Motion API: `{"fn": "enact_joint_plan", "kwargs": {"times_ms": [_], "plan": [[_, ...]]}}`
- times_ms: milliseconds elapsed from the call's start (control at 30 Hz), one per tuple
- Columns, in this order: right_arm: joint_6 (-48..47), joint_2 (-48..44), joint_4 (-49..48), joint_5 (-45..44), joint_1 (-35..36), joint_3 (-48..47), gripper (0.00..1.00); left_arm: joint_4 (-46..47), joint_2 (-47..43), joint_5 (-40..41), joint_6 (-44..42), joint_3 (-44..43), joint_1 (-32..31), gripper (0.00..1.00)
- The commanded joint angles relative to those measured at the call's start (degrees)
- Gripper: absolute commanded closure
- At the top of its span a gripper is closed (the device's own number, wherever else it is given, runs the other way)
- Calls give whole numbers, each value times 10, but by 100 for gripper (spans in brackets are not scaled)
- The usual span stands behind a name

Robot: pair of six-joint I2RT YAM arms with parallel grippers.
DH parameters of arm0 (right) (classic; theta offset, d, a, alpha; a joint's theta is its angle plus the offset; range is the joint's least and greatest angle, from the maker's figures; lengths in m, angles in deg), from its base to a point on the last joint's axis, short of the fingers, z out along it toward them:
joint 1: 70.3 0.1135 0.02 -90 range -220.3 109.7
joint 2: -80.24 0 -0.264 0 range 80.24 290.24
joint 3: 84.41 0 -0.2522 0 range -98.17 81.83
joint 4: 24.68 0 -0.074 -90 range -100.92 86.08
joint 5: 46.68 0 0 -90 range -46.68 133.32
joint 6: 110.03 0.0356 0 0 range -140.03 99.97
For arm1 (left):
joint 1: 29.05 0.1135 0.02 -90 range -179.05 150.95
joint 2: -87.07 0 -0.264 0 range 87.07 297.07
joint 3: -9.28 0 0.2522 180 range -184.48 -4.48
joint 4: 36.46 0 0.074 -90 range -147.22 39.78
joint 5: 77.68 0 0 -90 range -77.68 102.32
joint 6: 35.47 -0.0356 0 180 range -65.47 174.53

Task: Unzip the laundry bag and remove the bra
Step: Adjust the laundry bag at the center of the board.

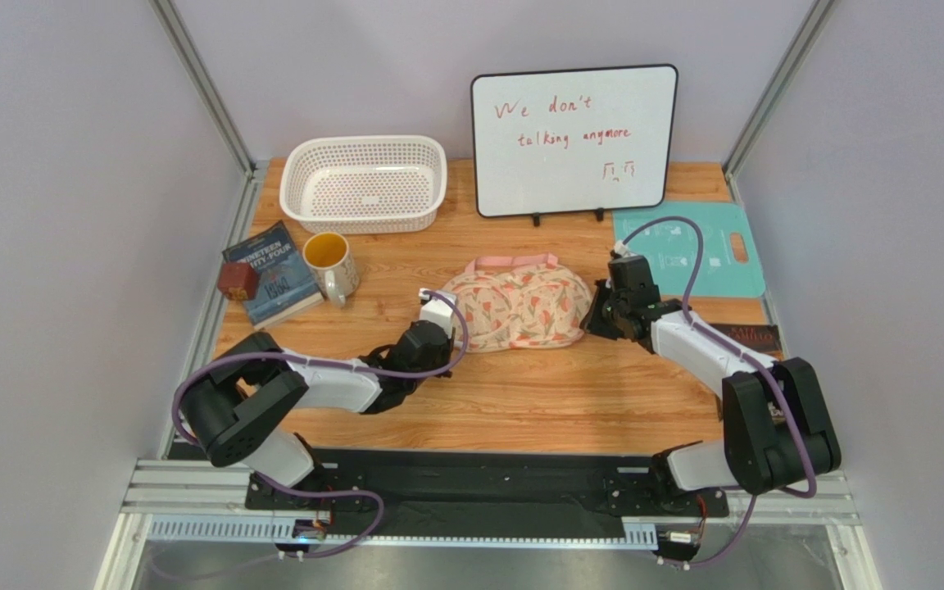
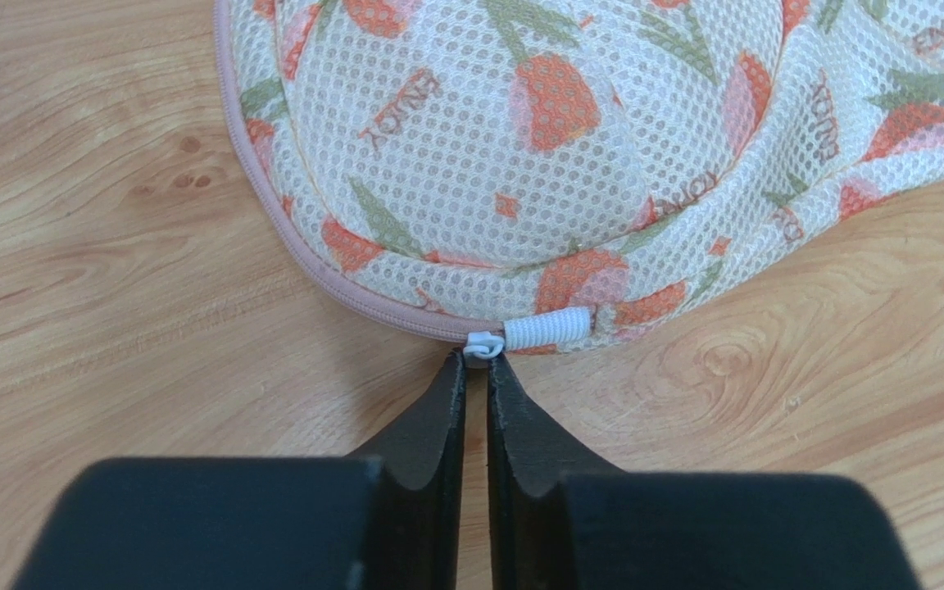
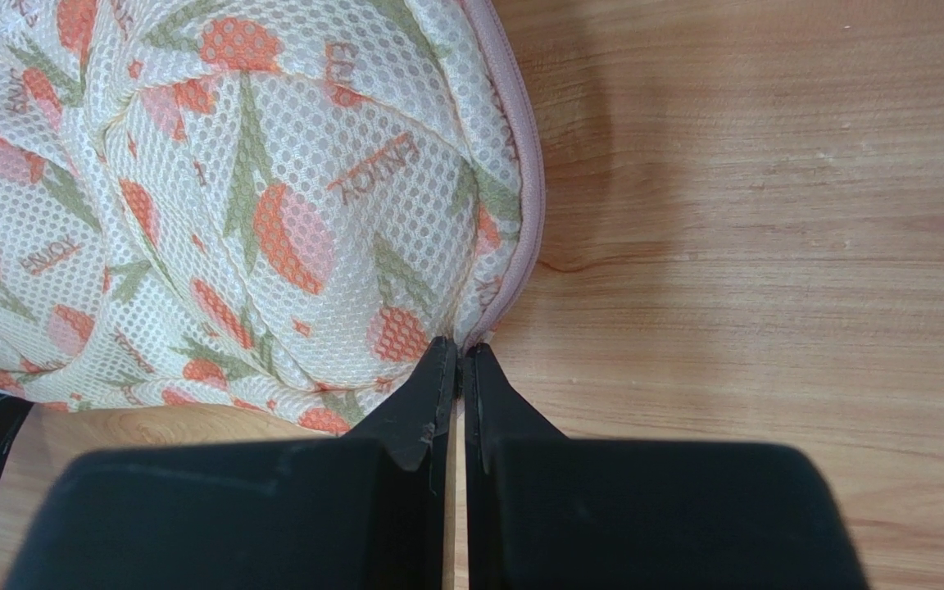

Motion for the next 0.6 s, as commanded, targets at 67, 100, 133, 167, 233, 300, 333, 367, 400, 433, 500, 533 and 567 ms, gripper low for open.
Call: {"fn": "enact_joint_plan", "kwargs": {"times_ms": [67,100,133,167,233,300,333,367,400,433,500,533,567], "plan": [[-17,-8,-12,7,-1,-4,100,-4,4,39,2,-10,0,100],[-18,-8,-12,6,-1,-4,100,-5,2,42,2,-9,1,100],[-18,-9,-11,5,-1,-3,100,-4,0,44,2,-8,1,100],[-19,-11,-10,4,-1,-2,100,-4,-1,50,2,-6,1,100],[-22,-13,-9,4,-1,0,100,1,-8,53,2,0,1,100],[-24,-15,-8,4,-1,0,100,5,-15,51,0,5,1,100],[-24,-15,-6,2,-1,0,100,5,-15,52,-2,5,1,100],[-24,-17,-4,0,-2,0,100,5,-22,55,-2,6,0,100],[-26,-17,-4,-3,-1,0,100,4,-26,57,-2,10,0,100],[-27,-19,-2,-4,-1,0,100,3,-30,58,-3,13,1,100],[-29,-22,2,-7,-2,-1,100,0,-51,59,-5,21,1,100],[-29,-25,3,-8,-2,-1,100,-1,-58,58,-7,23,1,100],[-29,-25,5,-8,-4,-1,100,-3,-68,58,-12,26,0,100]]}}
